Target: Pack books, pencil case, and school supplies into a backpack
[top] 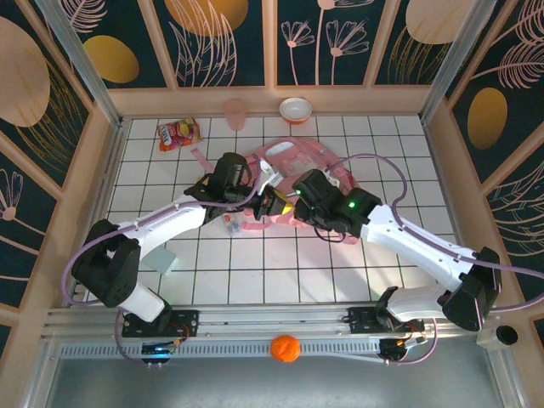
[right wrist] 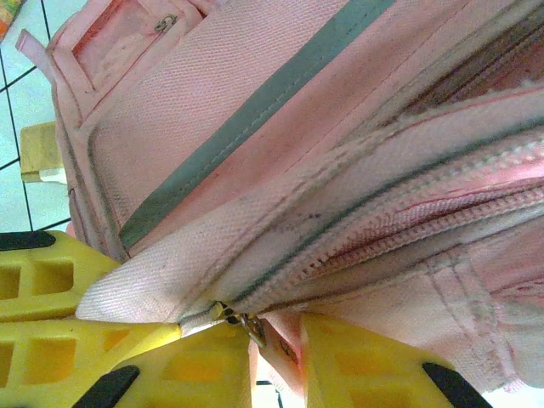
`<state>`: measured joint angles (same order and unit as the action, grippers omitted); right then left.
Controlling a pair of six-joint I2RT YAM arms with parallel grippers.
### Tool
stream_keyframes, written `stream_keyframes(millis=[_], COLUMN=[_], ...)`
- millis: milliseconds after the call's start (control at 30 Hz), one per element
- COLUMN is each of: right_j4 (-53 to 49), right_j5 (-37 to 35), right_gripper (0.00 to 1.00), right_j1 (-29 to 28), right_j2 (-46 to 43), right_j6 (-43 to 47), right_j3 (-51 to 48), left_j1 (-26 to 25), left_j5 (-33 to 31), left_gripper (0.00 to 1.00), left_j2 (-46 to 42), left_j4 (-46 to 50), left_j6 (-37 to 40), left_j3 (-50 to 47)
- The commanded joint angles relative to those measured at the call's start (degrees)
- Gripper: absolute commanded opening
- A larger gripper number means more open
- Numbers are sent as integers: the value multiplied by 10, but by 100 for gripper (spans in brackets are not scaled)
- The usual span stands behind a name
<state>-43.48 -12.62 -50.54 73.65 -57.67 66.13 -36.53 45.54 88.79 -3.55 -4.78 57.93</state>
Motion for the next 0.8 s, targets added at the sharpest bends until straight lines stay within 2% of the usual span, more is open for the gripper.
stream_keyframes(millis=[0, 167, 333, 467, 767], right_j4=[5, 22, 7, -26, -81], right_j5=[-37, -21, -4, 17, 114], right_gripper=[20, 19, 0, 0, 0], right_j1=[25, 33, 35, 45, 137], right_j2=[5, 12, 15, 6, -35], right_j6=[28, 86, 157, 214, 359], right_j3=[-17, -26, -20, -6, -15], left_j1=[5, 6, 6, 8, 28], left_j5=[42, 53, 36, 13, -17], left_gripper=[0, 0, 0, 0, 0], left_j2=[-15, -21, -21, -23, -34], left_j4=[-7, -18, -3, 38, 78], left_j6=[-7, -10, 8, 62, 137], left_j3=[27, 25, 25, 28, 21])
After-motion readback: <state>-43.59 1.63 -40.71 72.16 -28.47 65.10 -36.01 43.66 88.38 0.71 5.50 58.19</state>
